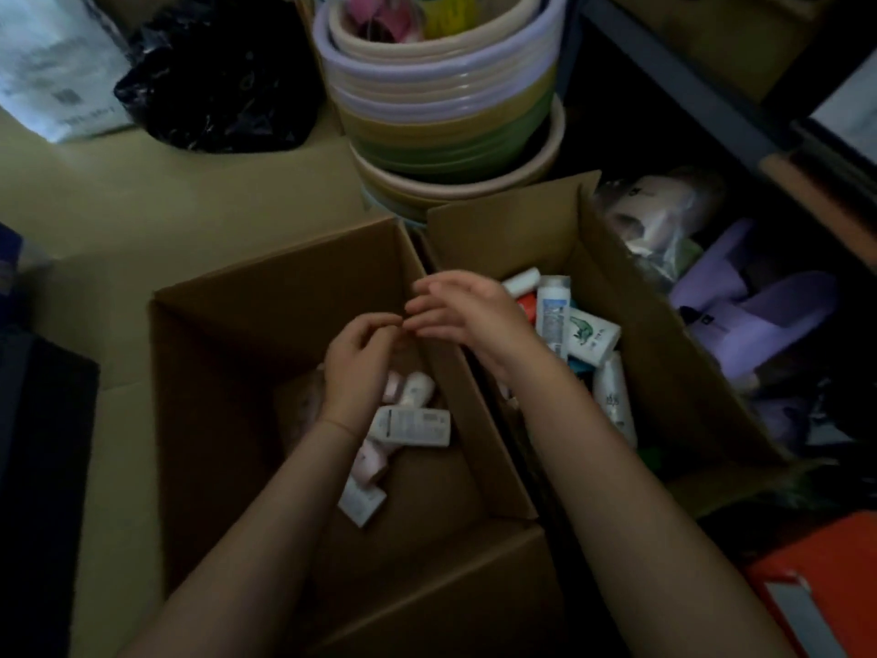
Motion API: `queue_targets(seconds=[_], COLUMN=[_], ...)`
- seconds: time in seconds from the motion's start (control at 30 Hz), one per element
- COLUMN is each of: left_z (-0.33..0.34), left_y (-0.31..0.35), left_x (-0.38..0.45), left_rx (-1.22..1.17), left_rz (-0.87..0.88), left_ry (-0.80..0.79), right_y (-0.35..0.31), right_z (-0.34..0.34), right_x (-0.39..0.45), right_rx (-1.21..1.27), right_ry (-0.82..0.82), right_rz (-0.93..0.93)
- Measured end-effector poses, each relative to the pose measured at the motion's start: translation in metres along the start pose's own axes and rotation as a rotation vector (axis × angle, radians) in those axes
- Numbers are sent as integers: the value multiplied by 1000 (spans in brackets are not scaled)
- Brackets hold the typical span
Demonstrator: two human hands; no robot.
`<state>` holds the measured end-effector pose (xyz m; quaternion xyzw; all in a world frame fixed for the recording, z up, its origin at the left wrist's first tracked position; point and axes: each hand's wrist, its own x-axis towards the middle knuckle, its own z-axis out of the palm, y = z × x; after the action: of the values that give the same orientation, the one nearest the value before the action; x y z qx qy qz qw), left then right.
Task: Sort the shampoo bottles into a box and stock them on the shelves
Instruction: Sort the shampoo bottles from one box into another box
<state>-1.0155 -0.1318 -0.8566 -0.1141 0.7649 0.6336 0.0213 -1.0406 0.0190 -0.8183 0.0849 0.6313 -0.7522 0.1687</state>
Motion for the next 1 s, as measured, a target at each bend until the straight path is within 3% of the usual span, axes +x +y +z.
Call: queue_targets(seconds=[0.1, 0.2, 0.33, 0.47, 0.87, 1.0], left_z=[44, 88, 111, 109, 112, 116], left_y=[17, 18, 4, 1, -2, 1], left_x=[-3, -8, -11, -14, -14, -15], left_rx=[385, 626, 910, 876, 851, 869], left_rz=[520, 712, 723, 754, 767, 747], left_ry=[-111, -346, -383, -298, -269, -280], right_y=[6, 47, 109, 149, 167, 148], right_z=[-60, -113, -146, -153, -179, -152], right_x=[5, 5, -6, -27, -37, -32], right_rx=[-20, -348, -502, -869, -448, -476], right_ry=[280, 408, 370, 303, 142, 70], right_rz=[22, 228, 433, 462, 565, 515])
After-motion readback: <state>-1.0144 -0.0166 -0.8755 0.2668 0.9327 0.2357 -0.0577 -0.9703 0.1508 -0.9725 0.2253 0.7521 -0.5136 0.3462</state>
